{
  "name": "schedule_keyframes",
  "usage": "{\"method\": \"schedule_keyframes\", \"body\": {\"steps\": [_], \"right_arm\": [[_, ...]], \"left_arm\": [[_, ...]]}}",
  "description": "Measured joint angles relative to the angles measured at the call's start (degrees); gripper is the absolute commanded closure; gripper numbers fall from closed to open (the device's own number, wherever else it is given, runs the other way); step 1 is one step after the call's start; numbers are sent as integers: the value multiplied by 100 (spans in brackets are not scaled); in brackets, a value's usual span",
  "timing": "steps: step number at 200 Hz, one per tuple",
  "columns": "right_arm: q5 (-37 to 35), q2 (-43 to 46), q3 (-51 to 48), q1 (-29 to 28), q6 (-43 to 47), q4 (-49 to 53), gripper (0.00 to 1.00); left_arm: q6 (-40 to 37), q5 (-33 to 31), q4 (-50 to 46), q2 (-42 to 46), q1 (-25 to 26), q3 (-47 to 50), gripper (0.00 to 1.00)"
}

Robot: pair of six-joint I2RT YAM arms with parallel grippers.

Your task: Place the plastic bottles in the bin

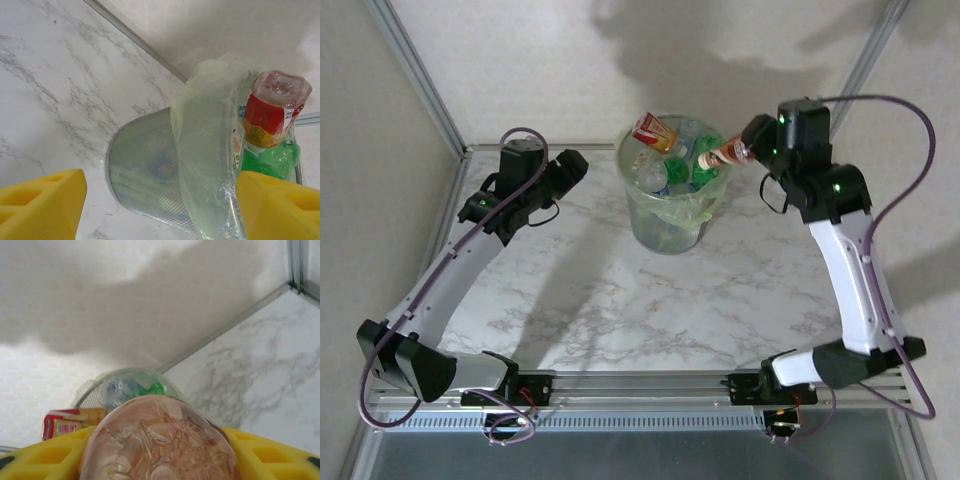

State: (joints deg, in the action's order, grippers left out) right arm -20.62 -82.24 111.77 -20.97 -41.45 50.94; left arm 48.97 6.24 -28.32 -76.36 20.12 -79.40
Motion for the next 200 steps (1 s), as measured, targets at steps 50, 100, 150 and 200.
{"method": "schedule_keyframes", "body": {"steps": [50,100,150,200], "right_arm": [[166,-1325,1329,0,826,136,48],[496,-1631,1412,0,1565,514,49],[883,-1725,1578,-52,2100,817,49],[1169,-1982,1766,-72,2251,992,1]], "left_arm": [[-44,-24,-44,0,-101,0,22],[-63,-131,-42,2,-262,0,21],[-61,-133,-37,0,-275,0,22],[-81,-133,-39,-70,-275,0,21]]}}
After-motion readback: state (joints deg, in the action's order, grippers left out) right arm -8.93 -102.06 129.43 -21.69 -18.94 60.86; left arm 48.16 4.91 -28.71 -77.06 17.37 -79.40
